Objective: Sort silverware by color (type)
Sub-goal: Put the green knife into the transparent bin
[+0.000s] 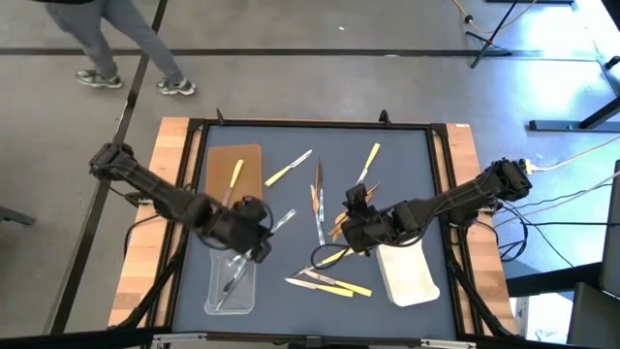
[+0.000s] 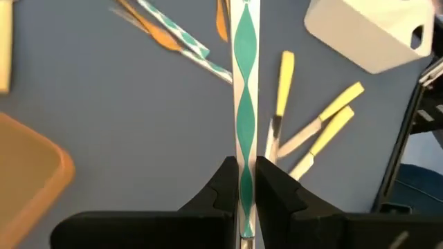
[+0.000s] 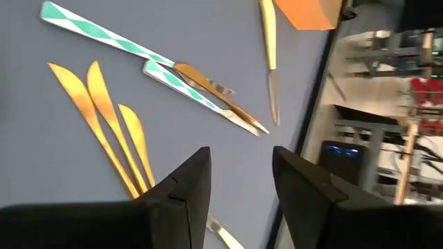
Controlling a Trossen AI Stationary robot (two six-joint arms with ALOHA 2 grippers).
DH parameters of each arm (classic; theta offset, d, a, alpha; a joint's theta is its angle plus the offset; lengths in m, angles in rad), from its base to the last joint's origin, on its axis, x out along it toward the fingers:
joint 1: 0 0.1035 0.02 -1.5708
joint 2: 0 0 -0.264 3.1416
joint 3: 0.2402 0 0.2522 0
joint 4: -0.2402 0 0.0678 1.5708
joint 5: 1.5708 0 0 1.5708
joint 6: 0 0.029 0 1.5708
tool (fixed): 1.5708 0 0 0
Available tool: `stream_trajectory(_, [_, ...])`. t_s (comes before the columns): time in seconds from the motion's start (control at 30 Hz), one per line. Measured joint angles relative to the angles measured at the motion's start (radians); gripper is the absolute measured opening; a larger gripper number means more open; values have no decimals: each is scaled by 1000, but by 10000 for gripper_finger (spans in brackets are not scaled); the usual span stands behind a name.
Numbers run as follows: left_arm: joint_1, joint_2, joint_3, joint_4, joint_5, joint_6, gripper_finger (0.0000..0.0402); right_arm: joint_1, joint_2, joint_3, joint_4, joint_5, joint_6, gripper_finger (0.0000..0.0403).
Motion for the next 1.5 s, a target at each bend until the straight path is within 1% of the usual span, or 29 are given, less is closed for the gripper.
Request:
stream_trajectory(0.2, [-173,23,0,3,-193,-147,22,-13,0,0,0,-38,0,150])
stream_trajectory(0.37, [-271,66,0,2,-283,-245,22,-11,0,0,-2,-38,0,150])
stream_trajectory(0.53, [-324,139,0,-3,-312,-331,22,-11,0,0,-2,-38,0,150])
stream_trajectory(0.67, [-347,199,0,-7,-314,-392,22,-11,0,0,-2,-38,0,150])
stream_trajectory(0.8, [-373,252,0,-14,-317,-426,22,-11,0,0,-1,-38,0,150])
stream_trajectory(0.93, [-399,288,0,-15,-317,-428,23,-11,0,0,7,-38,1,150])
stream_trajectory(1.0, [-411,302,0,-14,-318,-428,23,-11,0,0,32,-55,15,150])
stream_trajectory(1.23, [-434,314,0,-29,-363,-429,23,-13,0,0,168,-173,16,150])
stream_trajectory(1.33, [-436,314,0,-52,-367,-455,23,-13,0,0,176,-196,15,150])
stream_trajectory(1.5, [-445,314,0,-83,-370,-518,23,-13,0,0,175,-196,15,150])
